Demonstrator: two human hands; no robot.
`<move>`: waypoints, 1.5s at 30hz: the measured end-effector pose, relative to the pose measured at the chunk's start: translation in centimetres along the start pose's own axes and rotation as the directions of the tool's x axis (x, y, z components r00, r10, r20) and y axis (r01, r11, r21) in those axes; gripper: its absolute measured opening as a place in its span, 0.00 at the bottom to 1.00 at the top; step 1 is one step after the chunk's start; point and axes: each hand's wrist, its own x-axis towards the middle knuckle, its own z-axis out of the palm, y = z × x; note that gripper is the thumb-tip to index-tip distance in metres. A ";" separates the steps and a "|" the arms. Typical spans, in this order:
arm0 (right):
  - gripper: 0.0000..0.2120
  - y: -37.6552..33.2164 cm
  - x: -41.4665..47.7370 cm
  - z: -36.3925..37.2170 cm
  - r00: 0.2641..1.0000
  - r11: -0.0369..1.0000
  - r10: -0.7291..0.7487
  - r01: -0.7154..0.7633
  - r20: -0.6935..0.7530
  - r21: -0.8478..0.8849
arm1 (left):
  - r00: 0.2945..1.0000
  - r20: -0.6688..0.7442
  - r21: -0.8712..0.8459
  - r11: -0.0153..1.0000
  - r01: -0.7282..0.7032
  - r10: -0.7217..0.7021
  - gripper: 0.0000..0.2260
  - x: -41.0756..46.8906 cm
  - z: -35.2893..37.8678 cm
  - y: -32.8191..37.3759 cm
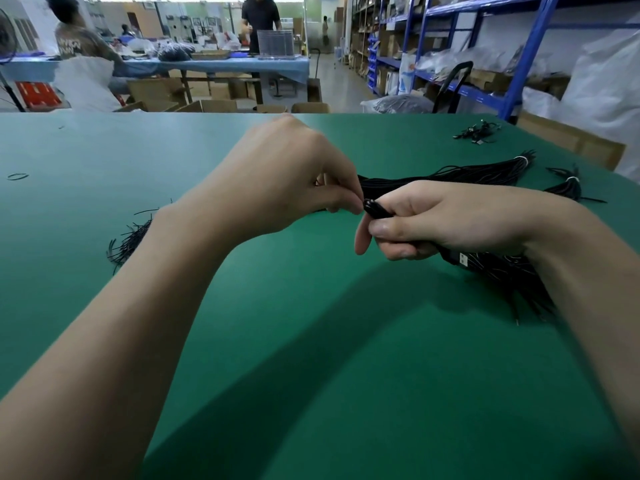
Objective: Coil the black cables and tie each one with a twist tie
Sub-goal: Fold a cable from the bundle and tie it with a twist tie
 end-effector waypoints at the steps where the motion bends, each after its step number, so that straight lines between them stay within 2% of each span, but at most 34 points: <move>1: 0.12 0.1 -0.1 0.0 1.000 1.000 0.010 -0.010 0.016 0.003 | 1.000 0.004 0.001 1.000 -0.003 0.003 0.06 0.1 0.3 0.1; 4: 0.13 0.6 -0.5 -0.2 0.998 0.997 0.015 -0.019 0.056 0.068 | 0.999 0.040 -0.040 0.999 -0.011 0.013 0.11 0.2 1.1 0.5; 7: 0.15 0.8 -0.7 -0.5 0.994 0.989 -0.010 -0.006 0.107 0.146 | 0.998 0.058 -0.093 0.996 -0.013 0.018 0.11 0.3 1.5 0.4; 10: 0.15 1.1 -0.5 -0.3 0.991 0.990 -0.023 0.005 0.128 0.139 | 0.996 0.094 -0.128 0.992 0.007 0.006 0.08 0.2 1.7 0.2; 13: 0.15 1.1 -0.2 -0.3 0.994 0.992 0.005 -0.018 0.105 0.122 | 0.990 0.141 -0.145 0.988 0.046 -0.025 0.08 0.1 2.0 0.0; 16: 0.13 1.2 0.1 -0.6 1.000 0.994 0.029 -0.030 0.013 0.106 | 0.987 0.160 -0.161 0.985 0.055 -0.029 0.09 0.0 2.3 -0.4; 20: 0.10 0.8 0.6 -0.2 0.995 0.998 0.044 -0.048 -0.090 -0.042 | 0.975 0.205 -0.236 0.962 0.136 -0.088 0.08 -0.4 2.6 -0.9; 23: 0.10 0.0 0.7 -0.3 0.978 0.934 -0.026 -0.049 -0.206 -0.355 | 0.952 0.279 -0.358 0.906 0.225 -0.127 0.09 -0.7 2.2 -1.5; 25: 0.11 -0.7 0.4 -0.3 0.971 0.869 -0.098 -0.024 -0.219 -0.494 | 0.940 0.326 -0.458 0.853 0.251 -0.102 0.08 -0.9 1.9 -1.9; 28: 0.10 -1.5 0.3 0.0 0.972 0.869 -0.124 0.008 -0.201 -0.495 | 0.929 0.365 -0.581 0.766 0.275 -0.057 0.08 -1.2 1.5 -2.0; 34: 0.14 -1.6 0.9 1.0 0.984 0.785 -0.065 -0.050 -0.164 -0.617 | 0.872 0.482 -0.524 0.767 0.370 -0.091 0.12 -1.2 2.2 -1.9; 36: 0.16 -1.8 1.0 1.3 0.988 0.760 -0.053 -0.056 -0.148 -0.648 | 0.866 0.488 -0.516 0.764 0.388 -0.110 0.15 -1.1 2.7 -1.8; 40: 0.15 -1.5 1.3 1.5 0.993 0.745 -0.020 -0.061 -0.114 -0.665 | 0.860 0.508 -0.539 0.760 0.363 -0.050 0.12 -1.0 3.5 -1.7; 45: 0.14 -1.5 1.2 0.8 0.978 0.733 -0.063 -0.091 -0.200 -0.674 | 0.892 0.447 -0.618 0.698 0.362 -0.066 0.08 -1.2 4.5 -2.5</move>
